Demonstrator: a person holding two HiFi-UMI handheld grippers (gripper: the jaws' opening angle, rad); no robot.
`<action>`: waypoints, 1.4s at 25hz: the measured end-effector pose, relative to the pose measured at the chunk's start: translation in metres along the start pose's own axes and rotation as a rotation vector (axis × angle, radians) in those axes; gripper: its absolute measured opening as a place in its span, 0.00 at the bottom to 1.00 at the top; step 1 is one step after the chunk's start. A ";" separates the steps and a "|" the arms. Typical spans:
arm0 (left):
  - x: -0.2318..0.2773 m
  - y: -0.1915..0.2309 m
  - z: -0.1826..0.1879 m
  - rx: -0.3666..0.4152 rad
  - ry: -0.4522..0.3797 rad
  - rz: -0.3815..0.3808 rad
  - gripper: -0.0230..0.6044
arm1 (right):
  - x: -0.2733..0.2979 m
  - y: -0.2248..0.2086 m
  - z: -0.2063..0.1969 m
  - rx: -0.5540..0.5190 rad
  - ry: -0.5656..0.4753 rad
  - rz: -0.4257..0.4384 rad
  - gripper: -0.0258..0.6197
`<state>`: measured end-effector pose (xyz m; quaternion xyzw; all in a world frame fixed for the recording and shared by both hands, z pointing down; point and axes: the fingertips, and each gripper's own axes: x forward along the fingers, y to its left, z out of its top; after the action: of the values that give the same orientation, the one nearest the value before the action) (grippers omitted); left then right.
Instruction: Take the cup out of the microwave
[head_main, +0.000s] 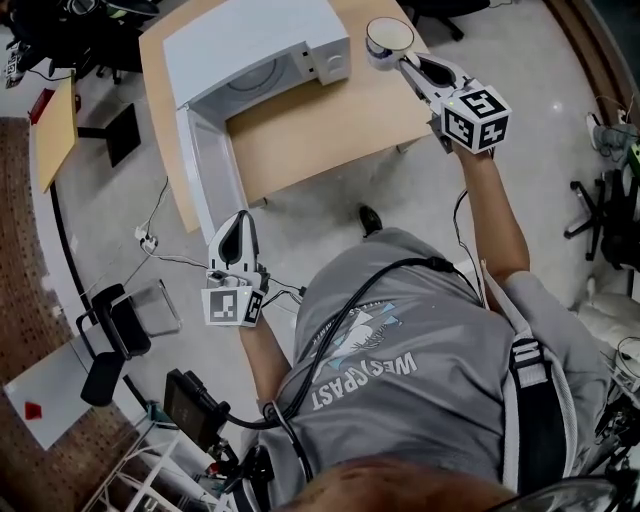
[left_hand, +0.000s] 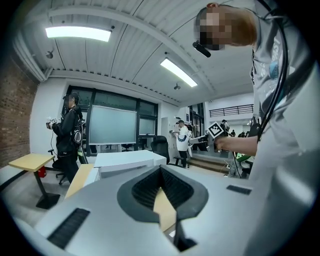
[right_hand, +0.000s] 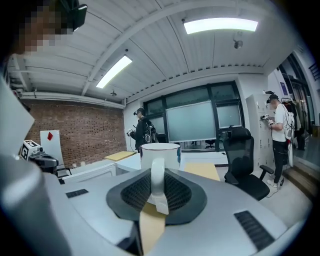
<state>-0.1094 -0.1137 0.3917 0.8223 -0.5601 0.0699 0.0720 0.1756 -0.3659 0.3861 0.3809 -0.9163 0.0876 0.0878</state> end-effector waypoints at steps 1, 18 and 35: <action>0.002 0.000 -0.001 -0.001 0.007 0.003 0.11 | 0.005 -0.005 -0.002 0.004 0.003 -0.002 0.14; 0.038 -0.004 -0.013 -0.025 0.083 0.045 0.11 | 0.089 -0.100 -0.046 0.000 0.103 -0.046 0.14; 0.054 -0.012 -0.031 -0.033 0.164 0.054 0.11 | 0.158 -0.144 -0.098 0.036 0.170 -0.038 0.14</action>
<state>-0.0795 -0.1526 0.4318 0.7970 -0.5756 0.1297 0.1290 0.1778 -0.5512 0.5305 0.3911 -0.8963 0.1343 0.1603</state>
